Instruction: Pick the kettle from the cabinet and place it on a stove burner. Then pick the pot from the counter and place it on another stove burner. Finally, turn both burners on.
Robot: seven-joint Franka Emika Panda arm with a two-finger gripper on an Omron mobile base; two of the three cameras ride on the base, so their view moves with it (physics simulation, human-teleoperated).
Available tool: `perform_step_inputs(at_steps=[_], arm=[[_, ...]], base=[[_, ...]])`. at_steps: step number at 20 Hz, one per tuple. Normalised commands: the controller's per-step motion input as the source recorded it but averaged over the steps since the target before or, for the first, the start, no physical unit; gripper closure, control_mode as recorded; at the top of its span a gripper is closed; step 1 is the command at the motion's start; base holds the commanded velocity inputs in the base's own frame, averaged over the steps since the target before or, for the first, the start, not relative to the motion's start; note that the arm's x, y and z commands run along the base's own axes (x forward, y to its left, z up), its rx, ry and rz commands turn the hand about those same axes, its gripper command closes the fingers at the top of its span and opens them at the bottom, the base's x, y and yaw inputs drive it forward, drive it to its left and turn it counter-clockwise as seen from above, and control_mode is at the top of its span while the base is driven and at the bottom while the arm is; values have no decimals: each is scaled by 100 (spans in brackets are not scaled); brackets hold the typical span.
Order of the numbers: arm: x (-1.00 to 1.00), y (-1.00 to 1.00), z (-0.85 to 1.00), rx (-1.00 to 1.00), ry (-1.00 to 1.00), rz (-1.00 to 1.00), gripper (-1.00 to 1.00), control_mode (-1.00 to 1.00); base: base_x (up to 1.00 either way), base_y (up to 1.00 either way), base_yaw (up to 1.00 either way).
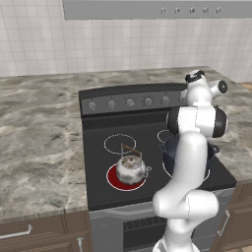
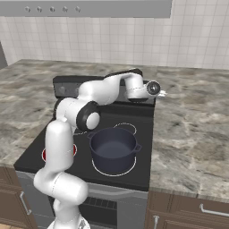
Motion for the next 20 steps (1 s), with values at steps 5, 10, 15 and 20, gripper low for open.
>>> perform_step_inputs(at_steps=[5, 10, 15, 20], arm=[[0, 0, 0, 0, 0, 0, -100, -100], [0, 0, 0, 0, 0, 0, -100, -100], [1, 0, 0, 0, 0, 0, -100, -100], [6, 0, 0, 0, 0, 0, -100, -100]], base=[[0, 0, 0], [0, 0, 0], [0, 0, 0], [0, 0, 0]])
